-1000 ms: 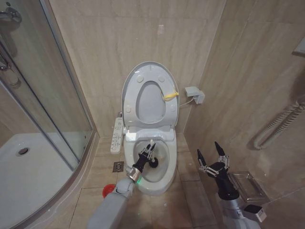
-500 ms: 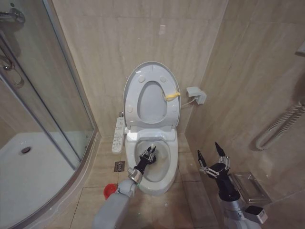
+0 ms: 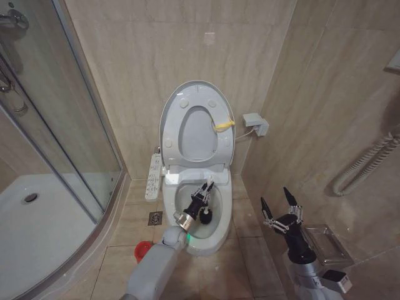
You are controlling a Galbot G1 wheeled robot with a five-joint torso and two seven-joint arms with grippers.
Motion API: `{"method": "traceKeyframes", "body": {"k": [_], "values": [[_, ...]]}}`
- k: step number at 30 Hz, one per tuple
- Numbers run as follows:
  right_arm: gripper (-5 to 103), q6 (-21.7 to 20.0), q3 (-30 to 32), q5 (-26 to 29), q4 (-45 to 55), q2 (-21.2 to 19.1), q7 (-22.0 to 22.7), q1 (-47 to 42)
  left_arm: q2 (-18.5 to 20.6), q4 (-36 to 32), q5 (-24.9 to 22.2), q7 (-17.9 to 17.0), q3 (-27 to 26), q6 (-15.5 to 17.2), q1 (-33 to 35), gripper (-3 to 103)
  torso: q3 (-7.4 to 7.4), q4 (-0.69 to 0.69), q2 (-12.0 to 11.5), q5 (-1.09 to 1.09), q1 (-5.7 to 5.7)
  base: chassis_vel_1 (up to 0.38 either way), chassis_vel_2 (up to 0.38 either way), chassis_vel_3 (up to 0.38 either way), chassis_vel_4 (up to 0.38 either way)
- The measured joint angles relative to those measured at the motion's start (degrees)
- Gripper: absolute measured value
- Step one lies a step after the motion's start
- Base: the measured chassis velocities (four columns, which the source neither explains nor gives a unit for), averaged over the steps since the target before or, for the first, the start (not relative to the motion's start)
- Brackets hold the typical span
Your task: Open the toilet lid, clean the toilet bowl with a toilet brush, close the toilet lid, and flush.
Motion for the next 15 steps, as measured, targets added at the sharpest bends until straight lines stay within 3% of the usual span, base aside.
{"method": "traceKeyframes", "body": {"k": [4,10,15], "values": [[100,0.13,-0.07,0.07,-0.12,0.43,-0.16,0.25,-0.07,0.76,0.48,-0.14,0.51,0.02,-1.30,19,0.00,0.01,0.00,0.00,0.00,0.000,0.000,0.000,0.000],[100,0.15,0.00,0.12,-0.22,0.55,-0.25,0.44,-0.09,-3.13,-3.25,-0.45,2.61,1.08,-3.33,19,0.00,-0.02,0.00,0.00,0.00,0.000,0.000,0.000,0.000],[100,0.15,-0.03,0.13,-0.27,0.65,-0.27,0.57,0.25,1.82,-0.89,-4.03,4.14,2.79,-4.11,19,0.00,0.03,0.00,0.00,0.00,0.000,0.000,0.000,0.000]]}}
